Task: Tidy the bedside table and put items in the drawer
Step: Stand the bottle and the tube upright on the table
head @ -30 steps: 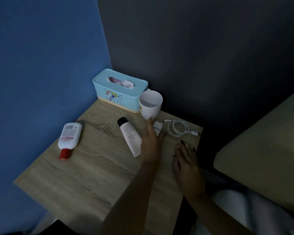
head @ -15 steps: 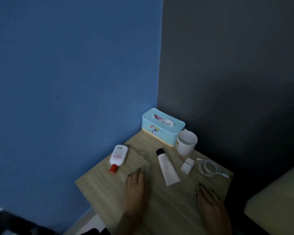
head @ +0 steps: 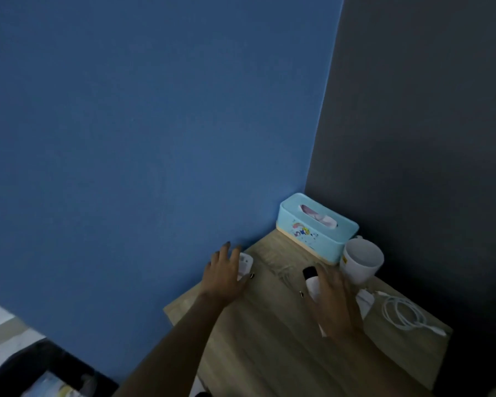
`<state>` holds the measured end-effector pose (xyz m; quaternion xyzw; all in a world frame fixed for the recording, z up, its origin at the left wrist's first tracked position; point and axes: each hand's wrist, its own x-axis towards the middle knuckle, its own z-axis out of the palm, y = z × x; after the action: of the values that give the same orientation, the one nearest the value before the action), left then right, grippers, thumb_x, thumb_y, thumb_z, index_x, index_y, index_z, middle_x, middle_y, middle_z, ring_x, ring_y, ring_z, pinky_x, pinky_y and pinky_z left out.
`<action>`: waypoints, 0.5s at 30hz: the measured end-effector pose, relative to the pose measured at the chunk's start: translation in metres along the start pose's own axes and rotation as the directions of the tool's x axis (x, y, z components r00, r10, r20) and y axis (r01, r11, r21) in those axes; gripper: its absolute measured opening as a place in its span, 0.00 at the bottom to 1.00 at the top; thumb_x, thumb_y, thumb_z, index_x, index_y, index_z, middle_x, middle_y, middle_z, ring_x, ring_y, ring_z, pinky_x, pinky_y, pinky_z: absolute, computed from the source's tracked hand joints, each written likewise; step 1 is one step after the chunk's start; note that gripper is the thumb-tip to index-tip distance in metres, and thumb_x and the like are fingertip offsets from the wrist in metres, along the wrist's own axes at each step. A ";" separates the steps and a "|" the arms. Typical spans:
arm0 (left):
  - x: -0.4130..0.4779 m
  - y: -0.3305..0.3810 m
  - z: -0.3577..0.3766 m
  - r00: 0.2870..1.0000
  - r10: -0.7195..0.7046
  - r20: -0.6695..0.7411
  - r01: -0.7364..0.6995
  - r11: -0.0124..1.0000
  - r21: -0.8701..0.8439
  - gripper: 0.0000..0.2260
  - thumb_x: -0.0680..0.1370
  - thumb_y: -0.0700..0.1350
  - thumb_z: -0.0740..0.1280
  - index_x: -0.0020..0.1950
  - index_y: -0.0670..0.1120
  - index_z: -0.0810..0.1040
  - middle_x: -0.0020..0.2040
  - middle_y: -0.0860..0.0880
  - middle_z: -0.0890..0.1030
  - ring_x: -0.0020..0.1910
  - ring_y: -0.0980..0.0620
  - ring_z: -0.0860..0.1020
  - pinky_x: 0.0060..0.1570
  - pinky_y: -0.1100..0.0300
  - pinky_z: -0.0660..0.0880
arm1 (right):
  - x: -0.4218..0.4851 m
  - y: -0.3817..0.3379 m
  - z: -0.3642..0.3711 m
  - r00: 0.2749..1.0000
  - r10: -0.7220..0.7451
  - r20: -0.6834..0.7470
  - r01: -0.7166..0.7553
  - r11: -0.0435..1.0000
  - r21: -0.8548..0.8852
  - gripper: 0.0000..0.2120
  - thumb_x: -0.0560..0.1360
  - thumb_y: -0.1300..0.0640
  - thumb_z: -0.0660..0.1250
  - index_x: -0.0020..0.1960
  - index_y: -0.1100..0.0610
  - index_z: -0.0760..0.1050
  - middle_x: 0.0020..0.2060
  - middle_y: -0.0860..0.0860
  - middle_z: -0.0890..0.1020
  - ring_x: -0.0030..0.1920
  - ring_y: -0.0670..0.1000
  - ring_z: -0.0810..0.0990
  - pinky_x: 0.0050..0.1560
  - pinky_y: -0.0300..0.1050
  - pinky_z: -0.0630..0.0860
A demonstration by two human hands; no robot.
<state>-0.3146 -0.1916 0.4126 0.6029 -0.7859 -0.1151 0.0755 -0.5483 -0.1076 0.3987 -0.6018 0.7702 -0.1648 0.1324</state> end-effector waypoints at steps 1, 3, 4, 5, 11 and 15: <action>0.005 0.001 0.003 1.000 -0.016 0.020 0.016 1.000 0.004 0.35 0.75 0.61 0.61 0.77 0.48 0.52 0.77 0.43 0.54 0.72 0.41 0.61 0.66 0.46 0.66 | 0.002 -0.001 0.003 0.999 0.031 0.021 -0.030 0.999 -0.017 0.34 0.74 0.45 0.65 0.76 0.51 0.56 0.73 0.57 0.61 0.71 0.60 0.62 0.69 0.55 0.63; 0.007 0.001 0.012 0.998 -0.050 0.030 0.049 0.998 0.034 0.38 0.74 0.63 0.62 0.77 0.48 0.51 0.75 0.43 0.56 0.70 0.41 0.63 0.64 0.47 0.68 | 0.004 0.003 0.013 0.994 0.103 0.024 -0.101 0.994 -0.049 0.34 0.73 0.43 0.65 0.75 0.53 0.58 0.70 0.60 0.64 0.68 0.61 0.66 0.65 0.55 0.67; 0.007 0.001 0.017 0.998 -0.065 0.025 0.064 0.997 0.045 0.38 0.74 0.64 0.62 0.77 0.48 0.51 0.73 0.44 0.58 0.68 0.41 0.64 0.62 0.47 0.69 | 0.003 0.007 0.021 0.993 0.118 0.002 -0.117 0.988 -0.096 0.33 0.73 0.42 0.65 0.73 0.55 0.61 0.67 0.61 0.68 0.65 0.61 0.69 0.62 0.55 0.69; 0.006 0.001 0.020 0.997 -0.074 0.026 0.073 0.996 0.046 0.39 0.73 0.65 0.62 0.76 0.48 0.52 0.71 0.44 0.60 0.67 0.42 0.66 0.61 0.47 0.71 | 0.003 0.009 0.026 0.993 0.119 -0.011 -0.119 0.981 -0.154 0.31 0.73 0.42 0.65 0.71 0.57 0.65 0.63 0.61 0.72 0.61 0.61 0.72 0.59 0.55 0.70; 0.005 0.000 0.035 0.979 -0.177 0.103 0.181 0.983 -0.034 0.33 0.76 0.58 0.64 0.75 0.48 0.54 0.66 0.42 0.64 0.62 0.39 0.71 0.55 0.48 0.73 | 0.015 0.003 0.022 0.985 0.167 0.044 -0.157 0.974 -0.165 0.27 0.74 0.47 0.64 0.68 0.58 0.65 0.60 0.60 0.74 0.59 0.61 0.73 0.58 0.52 0.71; 0.011 0.006 0.012 0.984 -0.133 0.115 0.131 0.991 0.023 0.25 0.76 0.55 0.63 0.70 0.48 0.65 0.64 0.41 0.70 0.60 0.38 0.74 0.56 0.48 0.73 | 0.029 -0.005 0.002 0.964 0.190 0.188 -0.189 0.982 -0.024 0.10 0.76 0.51 0.64 0.52 0.56 0.73 0.48 0.54 0.78 0.48 0.55 0.78 0.48 0.46 0.73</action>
<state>-0.3260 -0.1992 0.4030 0.6466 -0.7480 -0.1485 0.0171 -0.5503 -0.1370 0.3988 -0.5387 0.8086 -0.0911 0.2183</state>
